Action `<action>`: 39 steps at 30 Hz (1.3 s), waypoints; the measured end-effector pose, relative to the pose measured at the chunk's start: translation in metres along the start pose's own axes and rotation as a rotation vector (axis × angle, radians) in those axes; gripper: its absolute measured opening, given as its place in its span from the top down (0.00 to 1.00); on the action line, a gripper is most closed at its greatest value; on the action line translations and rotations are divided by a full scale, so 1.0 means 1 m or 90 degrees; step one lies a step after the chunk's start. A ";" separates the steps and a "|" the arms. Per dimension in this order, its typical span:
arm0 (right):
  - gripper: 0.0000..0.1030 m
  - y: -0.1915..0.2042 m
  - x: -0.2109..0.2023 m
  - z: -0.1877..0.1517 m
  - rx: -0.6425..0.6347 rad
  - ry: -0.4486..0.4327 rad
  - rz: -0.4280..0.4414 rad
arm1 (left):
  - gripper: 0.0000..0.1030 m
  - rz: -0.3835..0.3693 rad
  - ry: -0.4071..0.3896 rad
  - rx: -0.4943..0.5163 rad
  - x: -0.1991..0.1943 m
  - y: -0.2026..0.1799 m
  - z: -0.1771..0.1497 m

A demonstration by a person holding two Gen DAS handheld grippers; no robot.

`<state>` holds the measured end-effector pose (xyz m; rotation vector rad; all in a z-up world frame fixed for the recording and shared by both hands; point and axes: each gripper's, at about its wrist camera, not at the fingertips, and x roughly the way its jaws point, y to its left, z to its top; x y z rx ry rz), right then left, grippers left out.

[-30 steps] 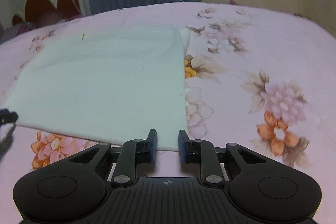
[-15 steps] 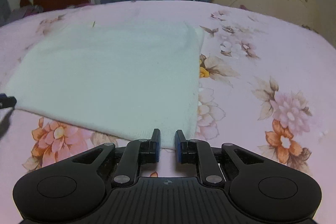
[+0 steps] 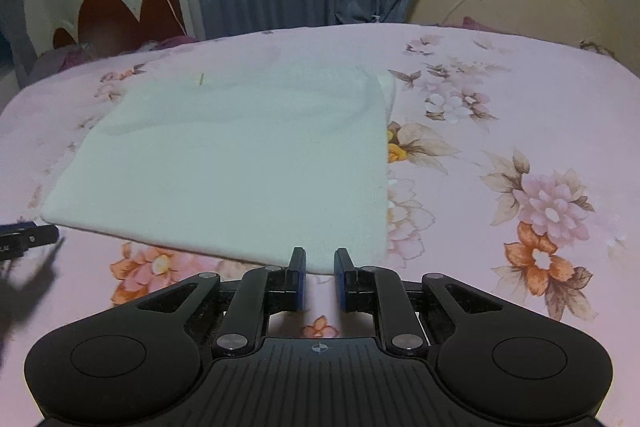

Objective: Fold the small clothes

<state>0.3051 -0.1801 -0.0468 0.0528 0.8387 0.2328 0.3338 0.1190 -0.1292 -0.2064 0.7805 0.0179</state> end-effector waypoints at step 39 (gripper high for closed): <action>0.92 0.084 0.149 0.095 -0.014 0.057 0.076 | 0.89 -0.210 -0.070 -0.521 0.083 0.080 0.002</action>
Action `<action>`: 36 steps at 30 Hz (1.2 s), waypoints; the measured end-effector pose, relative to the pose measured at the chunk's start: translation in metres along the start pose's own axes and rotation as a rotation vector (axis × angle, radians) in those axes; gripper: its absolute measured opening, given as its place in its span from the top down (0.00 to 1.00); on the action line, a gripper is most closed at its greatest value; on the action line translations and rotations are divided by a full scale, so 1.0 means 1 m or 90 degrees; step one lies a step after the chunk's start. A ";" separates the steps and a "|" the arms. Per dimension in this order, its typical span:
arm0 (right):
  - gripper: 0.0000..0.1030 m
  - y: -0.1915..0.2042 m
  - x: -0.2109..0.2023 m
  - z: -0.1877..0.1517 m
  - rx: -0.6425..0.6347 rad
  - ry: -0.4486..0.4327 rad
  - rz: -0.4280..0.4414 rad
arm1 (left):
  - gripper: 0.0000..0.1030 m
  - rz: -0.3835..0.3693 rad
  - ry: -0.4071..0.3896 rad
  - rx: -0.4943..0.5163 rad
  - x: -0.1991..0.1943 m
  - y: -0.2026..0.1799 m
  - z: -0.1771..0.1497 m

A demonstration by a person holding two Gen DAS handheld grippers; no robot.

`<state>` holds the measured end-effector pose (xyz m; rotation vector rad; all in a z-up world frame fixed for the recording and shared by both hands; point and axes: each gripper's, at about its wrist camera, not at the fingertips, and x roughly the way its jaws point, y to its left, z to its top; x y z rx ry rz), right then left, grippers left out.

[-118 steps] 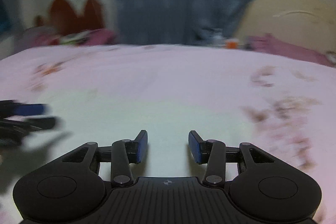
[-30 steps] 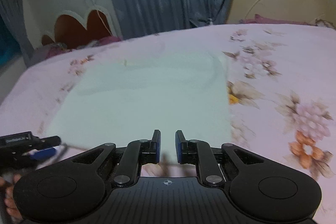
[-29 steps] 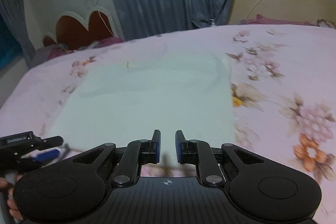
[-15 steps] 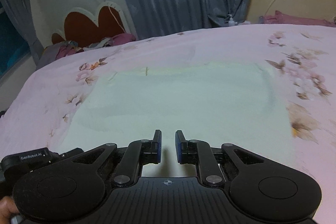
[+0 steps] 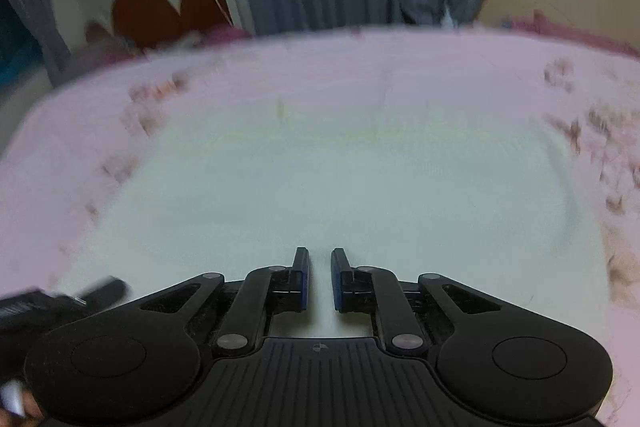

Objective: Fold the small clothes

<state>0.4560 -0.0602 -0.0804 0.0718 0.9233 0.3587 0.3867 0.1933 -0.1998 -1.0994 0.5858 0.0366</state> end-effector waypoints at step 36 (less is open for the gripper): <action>0.90 -0.221 -0.123 -0.006 0.303 -0.168 0.085 | 0.61 0.038 0.249 0.539 0.075 -0.244 -0.159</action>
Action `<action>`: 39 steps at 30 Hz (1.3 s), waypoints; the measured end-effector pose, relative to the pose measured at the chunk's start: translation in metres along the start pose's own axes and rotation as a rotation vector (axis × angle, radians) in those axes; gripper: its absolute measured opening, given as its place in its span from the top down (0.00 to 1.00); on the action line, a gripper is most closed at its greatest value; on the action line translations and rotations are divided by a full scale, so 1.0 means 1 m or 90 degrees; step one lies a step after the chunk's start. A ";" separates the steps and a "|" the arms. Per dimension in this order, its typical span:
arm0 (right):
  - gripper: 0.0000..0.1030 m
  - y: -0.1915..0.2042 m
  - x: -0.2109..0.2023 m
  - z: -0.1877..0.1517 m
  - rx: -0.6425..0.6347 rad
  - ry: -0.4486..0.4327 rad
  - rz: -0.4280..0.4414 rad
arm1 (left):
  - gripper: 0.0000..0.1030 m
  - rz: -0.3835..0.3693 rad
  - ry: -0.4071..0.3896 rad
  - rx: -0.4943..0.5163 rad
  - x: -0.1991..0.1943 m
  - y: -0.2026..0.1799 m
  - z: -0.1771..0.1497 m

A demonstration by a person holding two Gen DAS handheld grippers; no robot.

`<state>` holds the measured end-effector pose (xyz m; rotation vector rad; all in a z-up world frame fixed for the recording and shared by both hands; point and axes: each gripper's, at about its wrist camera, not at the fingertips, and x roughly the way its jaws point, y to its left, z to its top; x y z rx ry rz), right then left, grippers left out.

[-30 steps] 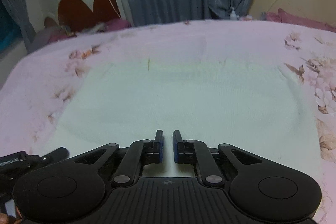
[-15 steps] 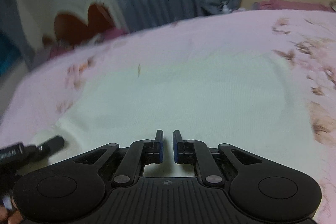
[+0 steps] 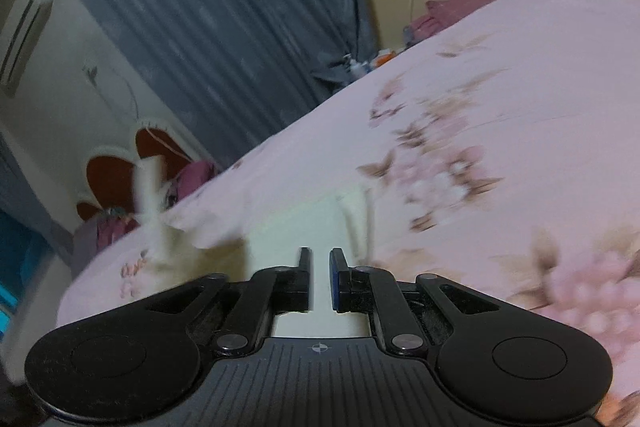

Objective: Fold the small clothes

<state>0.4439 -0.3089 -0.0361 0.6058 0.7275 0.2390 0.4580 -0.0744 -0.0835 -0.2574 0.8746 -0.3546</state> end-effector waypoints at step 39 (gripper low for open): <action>0.81 0.066 0.102 -0.043 -0.119 0.180 0.017 | 0.85 -0.003 -0.090 -0.034 -0.008 0.135 0.028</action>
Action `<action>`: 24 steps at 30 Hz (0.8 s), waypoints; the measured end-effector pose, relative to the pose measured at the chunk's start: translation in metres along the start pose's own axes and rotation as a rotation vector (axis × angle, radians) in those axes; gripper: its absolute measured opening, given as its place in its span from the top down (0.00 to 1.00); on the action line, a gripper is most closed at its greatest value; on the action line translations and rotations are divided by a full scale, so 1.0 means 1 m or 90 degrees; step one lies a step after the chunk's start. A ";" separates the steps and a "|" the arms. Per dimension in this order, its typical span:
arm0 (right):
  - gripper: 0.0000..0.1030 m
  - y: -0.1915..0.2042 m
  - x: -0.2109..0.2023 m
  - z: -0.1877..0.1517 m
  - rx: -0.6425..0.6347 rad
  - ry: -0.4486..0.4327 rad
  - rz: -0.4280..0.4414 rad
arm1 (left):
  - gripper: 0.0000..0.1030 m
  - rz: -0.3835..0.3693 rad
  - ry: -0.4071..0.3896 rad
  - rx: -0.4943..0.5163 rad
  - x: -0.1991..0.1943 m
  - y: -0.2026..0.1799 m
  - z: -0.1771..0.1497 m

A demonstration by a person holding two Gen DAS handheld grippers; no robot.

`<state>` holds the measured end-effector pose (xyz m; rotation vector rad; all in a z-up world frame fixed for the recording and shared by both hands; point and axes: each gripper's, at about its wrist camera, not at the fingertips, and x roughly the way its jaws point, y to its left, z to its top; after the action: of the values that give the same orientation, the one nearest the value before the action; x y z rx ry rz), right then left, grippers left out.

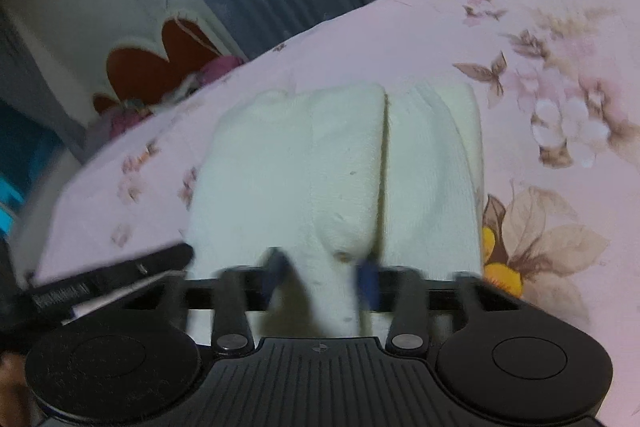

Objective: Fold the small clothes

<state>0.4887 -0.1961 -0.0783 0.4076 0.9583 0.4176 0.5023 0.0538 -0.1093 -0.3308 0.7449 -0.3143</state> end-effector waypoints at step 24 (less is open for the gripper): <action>0.61 -0.056 -0.059 0.028 0.026 -0.088 -0.025 | 0.85 -0.023 0.043 0.124 0.063 -0.046 0.032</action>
<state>0.4913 -0.2781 -0.0517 0.4474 0.8400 0.3304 0.5610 -0.0068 -0.1068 -0.1496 0.7680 -0.4302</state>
